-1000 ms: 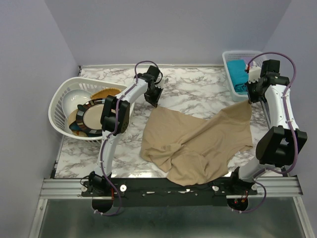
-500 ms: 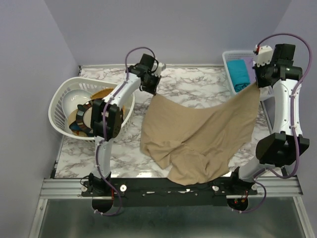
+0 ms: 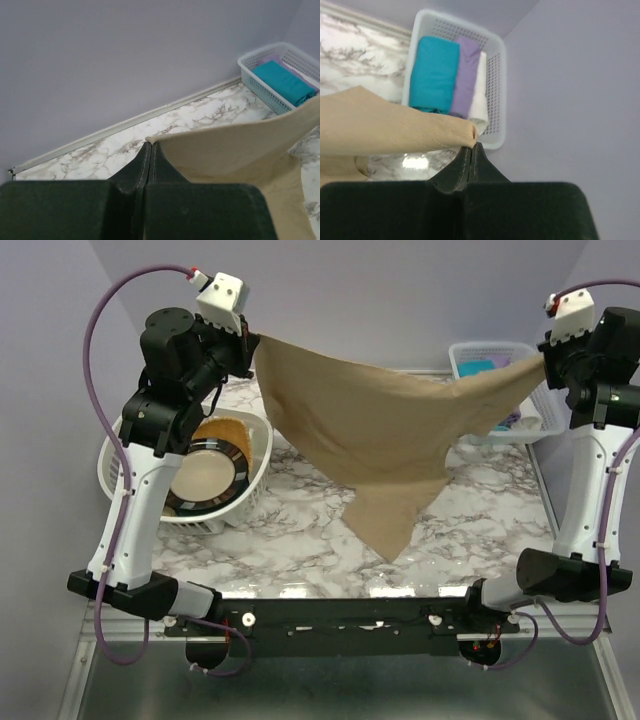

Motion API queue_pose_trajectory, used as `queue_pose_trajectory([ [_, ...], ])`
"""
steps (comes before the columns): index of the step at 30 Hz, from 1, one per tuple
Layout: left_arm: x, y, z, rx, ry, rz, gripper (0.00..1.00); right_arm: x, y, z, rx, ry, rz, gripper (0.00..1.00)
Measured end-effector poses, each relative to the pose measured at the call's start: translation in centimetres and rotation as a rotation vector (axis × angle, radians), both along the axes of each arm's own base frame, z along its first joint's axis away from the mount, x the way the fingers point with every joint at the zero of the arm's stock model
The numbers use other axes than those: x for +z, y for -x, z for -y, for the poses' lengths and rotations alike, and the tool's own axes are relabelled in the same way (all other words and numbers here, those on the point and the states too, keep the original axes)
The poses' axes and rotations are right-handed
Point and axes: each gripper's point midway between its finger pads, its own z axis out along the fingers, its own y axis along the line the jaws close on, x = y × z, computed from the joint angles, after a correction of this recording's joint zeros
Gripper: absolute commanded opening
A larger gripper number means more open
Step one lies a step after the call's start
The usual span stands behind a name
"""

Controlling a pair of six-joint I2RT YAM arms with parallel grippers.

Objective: Roll the t-shirts
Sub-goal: Flatten out the T-shirt at the center of the board.

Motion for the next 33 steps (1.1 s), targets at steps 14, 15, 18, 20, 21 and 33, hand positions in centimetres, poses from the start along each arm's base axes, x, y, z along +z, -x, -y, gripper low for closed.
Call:
queue_pose_trajectory([
  [14, 1.7, -0.3, -1.7, 0.06, -0.11, 0.088, 0.0, 17.2, 0.7, 1.2, -0.055, 0.189, 0.511, 0.01],
  [15, 1.9, -0.3, -1.8, 0.06, -0.116, 0.096, 0.0, 17.9, 0.9, 1.2, -0.06, 0.198, 0.533, 0.0],
  [18, 2.5, 0.2, -2.0, 0.06, -0.124, 0.115, 0.0, 19.1, 1.7, 1.2, -0.07, 0.217, 0.573, 0.0],
  [20, 3.0, 0.7, -2.2, 0.059, -0.125, 0.126, 0.0, 19.6, 2.6, 1.1, -0.074, 0.221, 0.592, 0.0],
  [21, 3.2, 1.0, -2.2, 0.059, -0.124, 0.131, 0.0, 19.8, 3.3, 1.0, -0.075, 0.222, 0.6, 0.0],
  [33, 6.8, 12.0, -5.3, 0.039, -0.046, 0.274, 0.0, 25.9, 21.2, -3.3, -0.074, 0.281, 0.869, 0.0],
])
